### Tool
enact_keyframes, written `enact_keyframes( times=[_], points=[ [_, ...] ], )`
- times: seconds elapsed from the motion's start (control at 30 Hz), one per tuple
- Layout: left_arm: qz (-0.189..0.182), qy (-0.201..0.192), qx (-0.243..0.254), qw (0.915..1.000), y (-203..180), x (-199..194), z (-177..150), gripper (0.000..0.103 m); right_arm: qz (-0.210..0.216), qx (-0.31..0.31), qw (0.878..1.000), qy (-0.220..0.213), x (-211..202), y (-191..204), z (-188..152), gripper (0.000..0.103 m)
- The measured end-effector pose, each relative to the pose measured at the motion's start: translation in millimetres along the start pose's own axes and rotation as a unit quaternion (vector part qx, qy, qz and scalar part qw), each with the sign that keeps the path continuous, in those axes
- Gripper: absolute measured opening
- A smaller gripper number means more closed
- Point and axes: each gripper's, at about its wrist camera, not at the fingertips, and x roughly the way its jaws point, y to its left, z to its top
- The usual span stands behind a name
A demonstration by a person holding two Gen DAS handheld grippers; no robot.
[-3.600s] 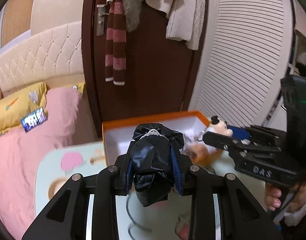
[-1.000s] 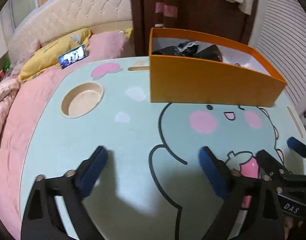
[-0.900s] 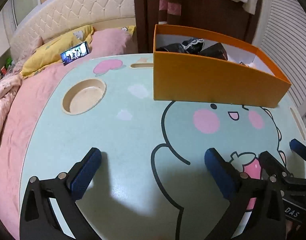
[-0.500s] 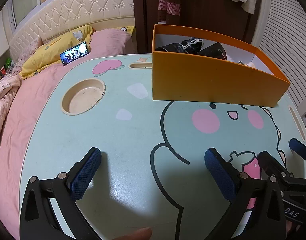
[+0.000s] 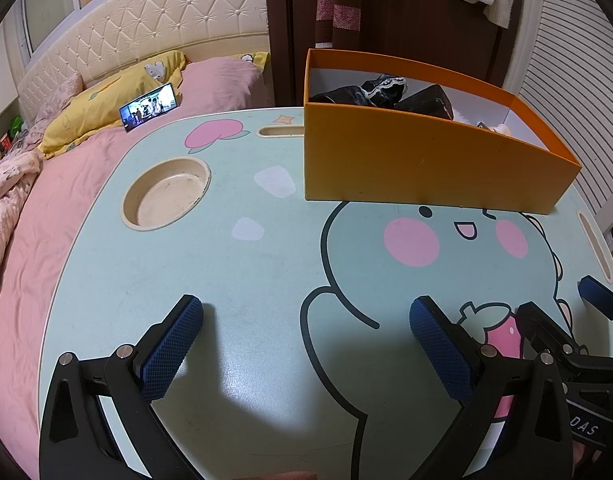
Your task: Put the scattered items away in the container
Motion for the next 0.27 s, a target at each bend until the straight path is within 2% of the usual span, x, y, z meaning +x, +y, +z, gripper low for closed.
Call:
enact_keyframes(
  times=[0.27],
  points=[
    [-0.020,0.001,0.026,0.9995,-10.0,0.3,0.7,0.103,0.001,0.000,1.000,0.000,-0.7,2.0,1.1,0.103]
  ],
)
